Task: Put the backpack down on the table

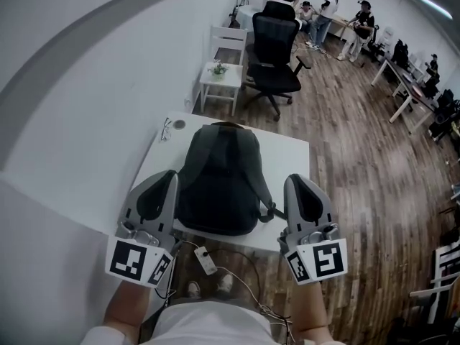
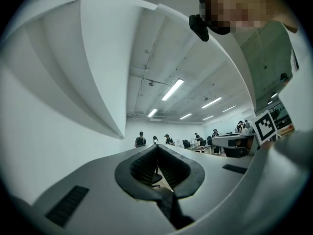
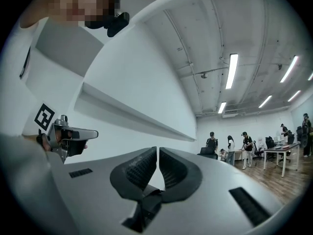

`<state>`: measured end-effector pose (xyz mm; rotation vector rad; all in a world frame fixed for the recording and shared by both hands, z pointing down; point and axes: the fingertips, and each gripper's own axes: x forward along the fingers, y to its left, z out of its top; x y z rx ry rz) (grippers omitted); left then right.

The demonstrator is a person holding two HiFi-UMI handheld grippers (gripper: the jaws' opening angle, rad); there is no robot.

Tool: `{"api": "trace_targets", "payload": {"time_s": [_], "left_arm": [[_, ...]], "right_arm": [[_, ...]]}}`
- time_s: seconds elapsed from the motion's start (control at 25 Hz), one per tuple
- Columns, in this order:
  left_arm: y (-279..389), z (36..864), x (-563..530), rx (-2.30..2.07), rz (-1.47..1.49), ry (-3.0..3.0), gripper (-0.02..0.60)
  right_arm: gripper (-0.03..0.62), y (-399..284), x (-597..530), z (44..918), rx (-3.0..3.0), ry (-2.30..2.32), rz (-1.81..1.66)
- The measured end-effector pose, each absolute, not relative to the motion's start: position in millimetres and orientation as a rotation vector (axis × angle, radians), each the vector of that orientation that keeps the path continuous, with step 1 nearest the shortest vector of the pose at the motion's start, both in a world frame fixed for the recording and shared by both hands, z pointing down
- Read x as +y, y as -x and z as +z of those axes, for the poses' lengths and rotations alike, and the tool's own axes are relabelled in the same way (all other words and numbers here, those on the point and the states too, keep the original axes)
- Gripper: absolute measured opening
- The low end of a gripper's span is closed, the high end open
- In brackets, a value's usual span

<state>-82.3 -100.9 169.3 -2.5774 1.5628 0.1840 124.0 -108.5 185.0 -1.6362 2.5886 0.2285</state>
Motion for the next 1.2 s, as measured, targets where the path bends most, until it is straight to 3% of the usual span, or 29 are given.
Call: {"api": "trace_targets", "payload": {"time_s": [1.2], "left_arm": [[93, 182, -56, 1.603, 0.236, 2.601, 0.018]], "right_arm": [[0.043, -163, -44, 195, 2.525, 1.754, 0.186]]}}
